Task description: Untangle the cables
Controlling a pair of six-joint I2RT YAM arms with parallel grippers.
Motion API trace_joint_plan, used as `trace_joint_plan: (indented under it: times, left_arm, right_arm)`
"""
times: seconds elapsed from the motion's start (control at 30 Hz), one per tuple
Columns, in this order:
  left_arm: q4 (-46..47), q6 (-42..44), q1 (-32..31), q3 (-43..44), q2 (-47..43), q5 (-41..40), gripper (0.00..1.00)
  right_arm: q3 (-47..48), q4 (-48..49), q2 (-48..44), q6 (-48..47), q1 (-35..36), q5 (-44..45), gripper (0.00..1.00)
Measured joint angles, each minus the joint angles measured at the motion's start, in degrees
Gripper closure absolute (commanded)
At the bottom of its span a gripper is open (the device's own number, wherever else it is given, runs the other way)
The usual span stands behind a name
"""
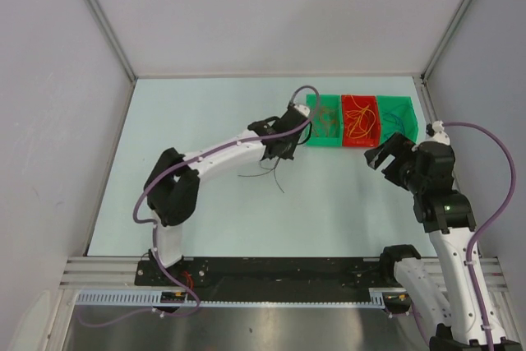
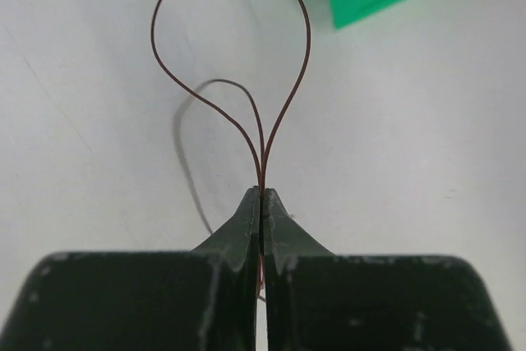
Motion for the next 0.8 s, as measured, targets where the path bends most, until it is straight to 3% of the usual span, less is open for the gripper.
trace_joint_plan:
  times: [0.33, 0.8]
  left_arm:
    - [-4.98, 0.07, -0.07, 12.31, -7.52, 5.62, 1.0]
    - [-1.14, 0.55, -0.33, 25.57, -4.66, 18.23, 1.0]
  right_arm:
    - [-0.09, -1.27, -2.4, 0.7, -0.11, 0.94, 0.1]
    - [-0.09, -2.69, -6.47, 3.21, -0.11, 4.83, 0.1]
